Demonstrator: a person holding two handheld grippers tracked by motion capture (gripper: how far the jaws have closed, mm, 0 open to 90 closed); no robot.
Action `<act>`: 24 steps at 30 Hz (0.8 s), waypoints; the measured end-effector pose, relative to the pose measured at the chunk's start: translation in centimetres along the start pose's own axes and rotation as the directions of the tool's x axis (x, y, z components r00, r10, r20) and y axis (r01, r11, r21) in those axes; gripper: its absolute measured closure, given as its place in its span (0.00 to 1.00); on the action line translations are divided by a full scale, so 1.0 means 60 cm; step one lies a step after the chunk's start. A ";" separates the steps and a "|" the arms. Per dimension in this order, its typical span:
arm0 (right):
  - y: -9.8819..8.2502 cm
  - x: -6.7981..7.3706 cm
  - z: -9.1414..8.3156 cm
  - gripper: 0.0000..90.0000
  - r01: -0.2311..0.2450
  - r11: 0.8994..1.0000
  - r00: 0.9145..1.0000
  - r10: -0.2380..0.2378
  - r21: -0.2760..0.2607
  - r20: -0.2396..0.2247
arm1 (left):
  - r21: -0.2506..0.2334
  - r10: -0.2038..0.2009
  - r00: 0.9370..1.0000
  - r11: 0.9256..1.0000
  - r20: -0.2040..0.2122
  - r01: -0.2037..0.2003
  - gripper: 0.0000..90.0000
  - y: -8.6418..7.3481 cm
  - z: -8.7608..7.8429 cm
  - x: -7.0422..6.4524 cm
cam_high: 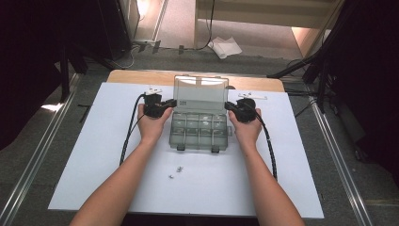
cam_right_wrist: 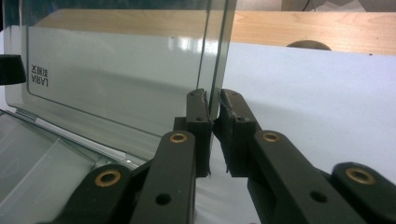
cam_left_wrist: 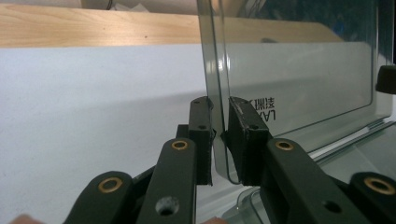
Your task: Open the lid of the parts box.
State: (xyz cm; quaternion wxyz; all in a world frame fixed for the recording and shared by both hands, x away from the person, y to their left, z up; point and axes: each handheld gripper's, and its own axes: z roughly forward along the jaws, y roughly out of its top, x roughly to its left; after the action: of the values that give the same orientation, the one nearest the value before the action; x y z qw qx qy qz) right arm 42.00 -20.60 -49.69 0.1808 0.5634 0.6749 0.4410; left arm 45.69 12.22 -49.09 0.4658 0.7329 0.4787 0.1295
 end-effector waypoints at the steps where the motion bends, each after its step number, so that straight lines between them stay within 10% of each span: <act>1: -0.001 -0.001 0.001 0.94 0.002 1.000 1.000 -0.002 0.007 -0.002 | 0.010 0.002 1.000 1.000 -0.002 -0.002 0.87 -0.001 0.001 0.001; 16: -0.013 -0.008 0.007 0.96 0.017 0.999 1.000 -0.017 0.040 -0.018 | 0.023 -0.004 1.000 1.000 -0.009 0.004 0.80 -0.005 0.001 0.007; 24: -0.015 -0.010 -0.018 0.80 0.031 1.000 0.998 -0.031 0.002 -0.057 | 0.001 0.039 0.999 0.999 0.024 -0.039 0.67 -0.007 -0.024 0.005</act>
State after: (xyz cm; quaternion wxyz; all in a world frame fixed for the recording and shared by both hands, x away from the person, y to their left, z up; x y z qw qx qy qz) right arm 40.81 -21.57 -49.98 0.1675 0.5401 0.6891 0.4532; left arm 44.68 13.35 -48.73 0.4682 0.7440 0.4590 0.1291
